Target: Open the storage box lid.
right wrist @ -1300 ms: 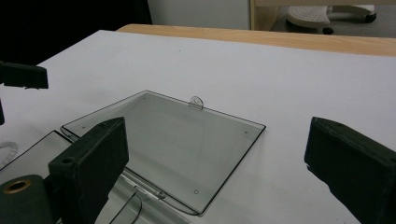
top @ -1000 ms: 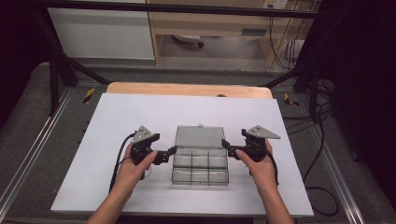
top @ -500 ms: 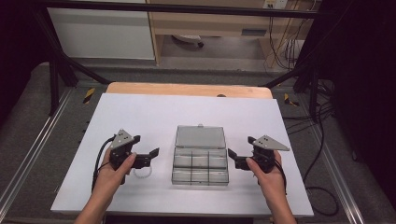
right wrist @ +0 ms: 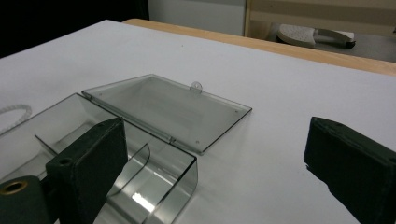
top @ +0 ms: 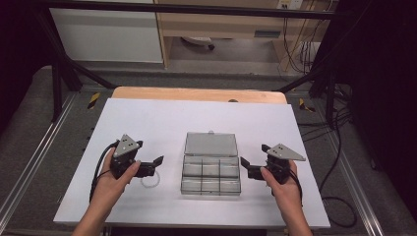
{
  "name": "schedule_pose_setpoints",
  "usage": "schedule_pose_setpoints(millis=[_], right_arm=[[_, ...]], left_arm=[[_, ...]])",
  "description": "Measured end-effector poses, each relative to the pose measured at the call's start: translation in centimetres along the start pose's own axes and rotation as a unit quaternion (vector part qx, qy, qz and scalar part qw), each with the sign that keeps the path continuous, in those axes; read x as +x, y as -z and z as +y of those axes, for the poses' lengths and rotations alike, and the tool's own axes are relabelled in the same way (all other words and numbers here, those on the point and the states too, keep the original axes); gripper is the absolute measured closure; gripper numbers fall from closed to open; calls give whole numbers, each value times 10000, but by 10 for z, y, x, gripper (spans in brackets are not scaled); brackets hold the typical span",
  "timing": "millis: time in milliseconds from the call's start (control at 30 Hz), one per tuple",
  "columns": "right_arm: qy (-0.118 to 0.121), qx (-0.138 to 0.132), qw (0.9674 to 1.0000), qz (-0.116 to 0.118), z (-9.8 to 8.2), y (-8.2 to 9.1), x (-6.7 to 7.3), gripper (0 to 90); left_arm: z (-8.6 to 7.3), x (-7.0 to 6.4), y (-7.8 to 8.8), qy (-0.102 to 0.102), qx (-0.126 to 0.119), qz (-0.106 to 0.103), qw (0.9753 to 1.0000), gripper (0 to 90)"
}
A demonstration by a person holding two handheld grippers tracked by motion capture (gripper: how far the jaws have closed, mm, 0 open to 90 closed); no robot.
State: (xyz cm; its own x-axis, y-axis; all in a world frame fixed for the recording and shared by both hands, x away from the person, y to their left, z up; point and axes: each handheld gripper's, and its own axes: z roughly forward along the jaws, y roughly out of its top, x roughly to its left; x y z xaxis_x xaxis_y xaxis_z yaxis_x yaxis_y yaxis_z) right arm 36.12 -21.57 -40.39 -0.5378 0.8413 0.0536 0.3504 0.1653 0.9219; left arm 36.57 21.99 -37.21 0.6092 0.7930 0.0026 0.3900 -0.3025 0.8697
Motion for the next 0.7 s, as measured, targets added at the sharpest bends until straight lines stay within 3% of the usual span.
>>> schedule_pose_setpoints(millis=[267,700], right_arm=[[-87,-88,9999,-100,-9,21,-5,64],[-51,124,9998,-137,-21,36,-8,64]], left_arm=[[1,3,6,-50,229,86,9997,81],[-6,8,14,-128,678,142,9975,82]])
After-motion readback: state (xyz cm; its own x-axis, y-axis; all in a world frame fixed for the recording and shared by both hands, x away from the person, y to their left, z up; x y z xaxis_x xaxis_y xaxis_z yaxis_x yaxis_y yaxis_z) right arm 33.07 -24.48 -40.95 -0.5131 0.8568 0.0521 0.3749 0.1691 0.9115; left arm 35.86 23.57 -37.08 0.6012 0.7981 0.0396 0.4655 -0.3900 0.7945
